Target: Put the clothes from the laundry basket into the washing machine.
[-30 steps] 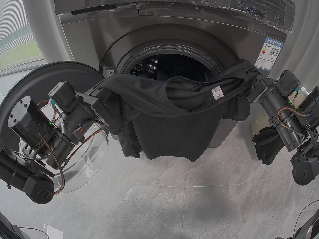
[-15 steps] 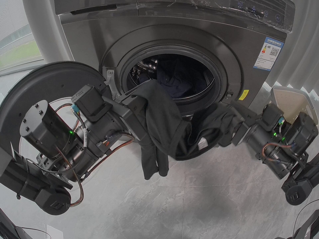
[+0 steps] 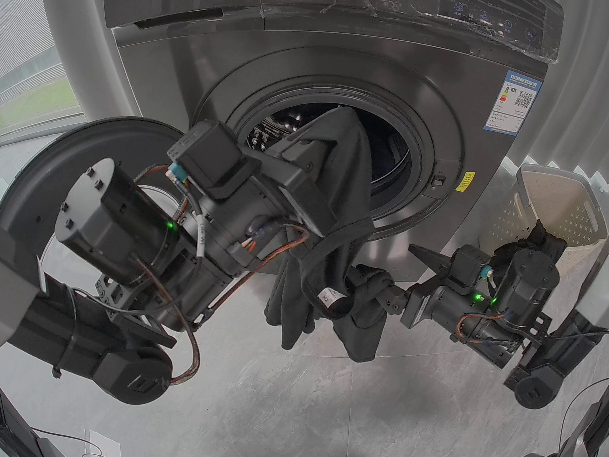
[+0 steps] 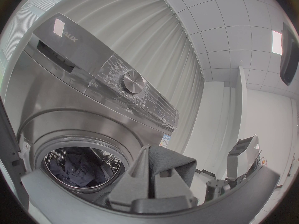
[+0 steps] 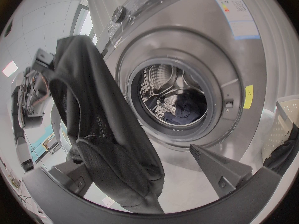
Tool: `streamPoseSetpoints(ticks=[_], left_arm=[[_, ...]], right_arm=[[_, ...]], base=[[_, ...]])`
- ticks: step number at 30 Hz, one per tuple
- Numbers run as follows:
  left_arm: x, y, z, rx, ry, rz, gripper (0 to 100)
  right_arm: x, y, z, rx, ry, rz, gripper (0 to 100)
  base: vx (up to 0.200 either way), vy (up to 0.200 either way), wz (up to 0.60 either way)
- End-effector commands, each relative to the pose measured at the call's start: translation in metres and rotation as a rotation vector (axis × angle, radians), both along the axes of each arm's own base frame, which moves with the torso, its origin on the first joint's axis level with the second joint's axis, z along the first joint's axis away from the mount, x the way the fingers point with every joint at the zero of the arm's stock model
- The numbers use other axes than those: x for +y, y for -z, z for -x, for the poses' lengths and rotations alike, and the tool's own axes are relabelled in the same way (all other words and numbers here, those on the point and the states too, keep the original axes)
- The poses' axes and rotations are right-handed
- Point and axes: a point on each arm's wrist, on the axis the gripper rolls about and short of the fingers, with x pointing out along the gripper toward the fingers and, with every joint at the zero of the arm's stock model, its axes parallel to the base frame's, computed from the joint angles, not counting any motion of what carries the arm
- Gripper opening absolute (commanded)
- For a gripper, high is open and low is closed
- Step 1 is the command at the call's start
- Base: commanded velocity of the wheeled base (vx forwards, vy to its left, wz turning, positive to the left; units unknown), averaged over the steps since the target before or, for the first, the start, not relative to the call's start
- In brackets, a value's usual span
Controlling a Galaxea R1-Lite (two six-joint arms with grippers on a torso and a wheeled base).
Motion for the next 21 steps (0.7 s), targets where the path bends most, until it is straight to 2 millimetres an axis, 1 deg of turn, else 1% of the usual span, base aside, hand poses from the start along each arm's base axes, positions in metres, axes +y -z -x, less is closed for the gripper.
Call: streamPoseSetpoints(ticks=[1,2,3,6,10,12,14,16,19,20,21], left_arm=[[-0.010,0.007,-0.005,0.012,0.012,-0.013,0],[-0.010,0.007,-0.005,0.012,0.012,-0.013,0],[-0.010,0.007,-0.007,0.010,0.009,-0.011,0],[-0.010,0.004,-0.009,0.002,0.003,-0.001,0],[-0.009,0.003,-0.011,0.000,-0.005,0.003,0],[-0.010,0.003,-0.014,0.001,-0.014,0.005,0],[-0.008,0.005,-0.020,0.005,-0.034,0.006,0],[-0.006,0.006,-0.024,0.007,-0.047,0.004,0],[-0.003,0.008,-0.026,0.013,-0.058,0.001,0],[-0.003,0.007,-0.027,0.012,-0.059,0.002,0],[-0.001,0.008,-0.028,0.013,-0.066,-0.001,0]], right_arm=[[0.027,0.028,-0.022,0.039,-0.034,0.031,100],[0.027,0.028,-0.022,0.039,-0.034,0.031,100],[0.038,0.031,-0.035,0.024,-0.035,0.019,100],[0.049,0.037,-0.047,0.010,-0.037,0.009,100],[0.054,0.049,-0.053,0.029,-0.039,0.022,100],[0.053,0.055,-0.051,0.048,-0.040,0.035,100],[0.048,0.065,-0.040,0.094,-0.048,0.071,100],[0.044,0.068,-0.031,0.122,-0.054,0.093,100],[0.035,0.062,-0.019,0.132,-0.057,0.103,100],[0.034,0.061,-0.018,0.133,-0.057,0.104,100],[0.031,0.057,-0.014,0.128,-0.057,0.100,100]], base=[[0.000,0.000,0.00],[0.000,0.000,0.00],[0.000,0.000,0.00],[0.000,0.000,0.00],[0.000,0.000,0.00],[0.000,0.000,0.00],[0.000,0.000,0.00],[0.000,0.000,0.00],[0.000,0.000,0.00],[0.000,0.000,0.00],[0.000,0.000,0.00]])
